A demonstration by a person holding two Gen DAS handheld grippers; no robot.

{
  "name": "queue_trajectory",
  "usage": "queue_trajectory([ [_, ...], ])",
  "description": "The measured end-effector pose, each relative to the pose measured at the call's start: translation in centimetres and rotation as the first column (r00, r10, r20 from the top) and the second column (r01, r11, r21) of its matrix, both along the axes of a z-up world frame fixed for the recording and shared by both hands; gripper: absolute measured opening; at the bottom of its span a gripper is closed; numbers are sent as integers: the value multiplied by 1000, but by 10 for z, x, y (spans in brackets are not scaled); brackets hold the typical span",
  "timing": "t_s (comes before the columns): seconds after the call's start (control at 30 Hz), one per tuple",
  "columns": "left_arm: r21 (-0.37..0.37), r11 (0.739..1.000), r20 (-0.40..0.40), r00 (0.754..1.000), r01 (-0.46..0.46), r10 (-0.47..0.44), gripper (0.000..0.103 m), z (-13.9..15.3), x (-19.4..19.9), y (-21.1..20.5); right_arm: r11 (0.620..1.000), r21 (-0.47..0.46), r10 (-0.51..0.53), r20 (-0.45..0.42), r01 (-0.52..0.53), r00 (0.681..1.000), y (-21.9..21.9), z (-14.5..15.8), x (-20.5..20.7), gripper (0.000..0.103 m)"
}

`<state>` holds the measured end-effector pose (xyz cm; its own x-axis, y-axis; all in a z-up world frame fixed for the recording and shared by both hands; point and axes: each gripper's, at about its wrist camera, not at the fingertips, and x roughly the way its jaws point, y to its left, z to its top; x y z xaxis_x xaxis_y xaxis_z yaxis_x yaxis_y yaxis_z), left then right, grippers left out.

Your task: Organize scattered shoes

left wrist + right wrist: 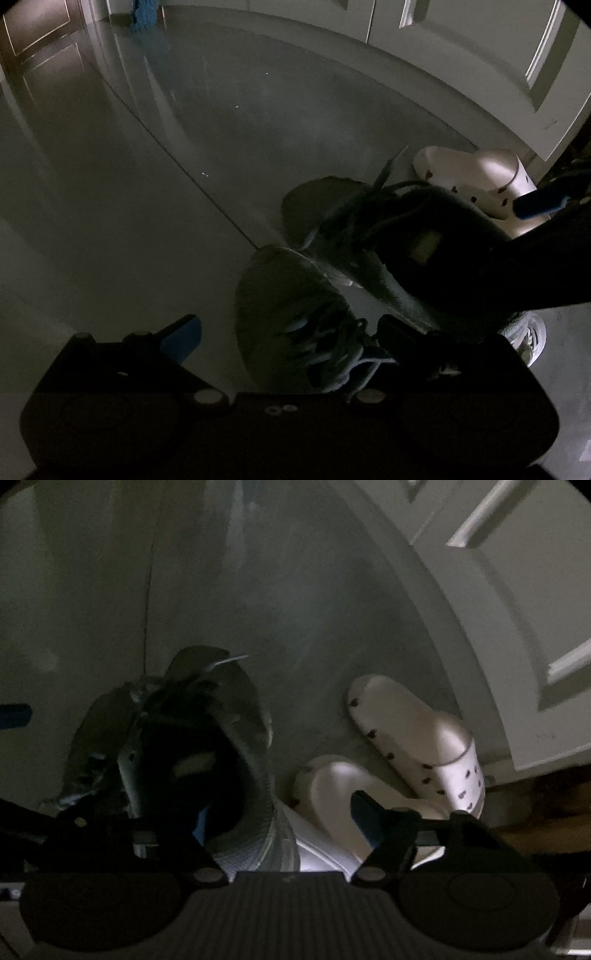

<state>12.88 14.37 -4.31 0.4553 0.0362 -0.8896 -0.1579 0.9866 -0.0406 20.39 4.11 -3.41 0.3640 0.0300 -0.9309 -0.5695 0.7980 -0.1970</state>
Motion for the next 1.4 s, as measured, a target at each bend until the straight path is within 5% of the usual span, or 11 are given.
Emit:
queue_trajectory([
  [0.13,-12,1000,-10,1000,-6,6,102,-3,2,1,1000,9,-29,-84,30,996,3,-12,10,31],
  [0.27,-7,1000,-18,1000,-8,8,102,-4,1,0,996,56,-67,-90,72,994,5,-14,17,21],
  [0.73,22,1000,5,1000,18,-18,102,13,-13,-12,942,240,-241,1,234,970,-26,13,-19,17],
  [1.0,59,987,65,987,147,-150,102,44,-40,-61,896,316,-343,44,313,938,-84,55,-62,17],
  [1.17,55,953,72,951,298,-302,102,49,-53,-120,852,328,-455,77,408,887,-147,71,-100,17],
  [1.3,48,895,71,892,444,-447,102,46,-69,-175,759,337,-612,76,558,787,-222,74,-154,17],
  [1.4,33,821,58,819,570,-570,102,39,-88,-227,710,316,-679,69,629,731,-263,65,-191,17],
])
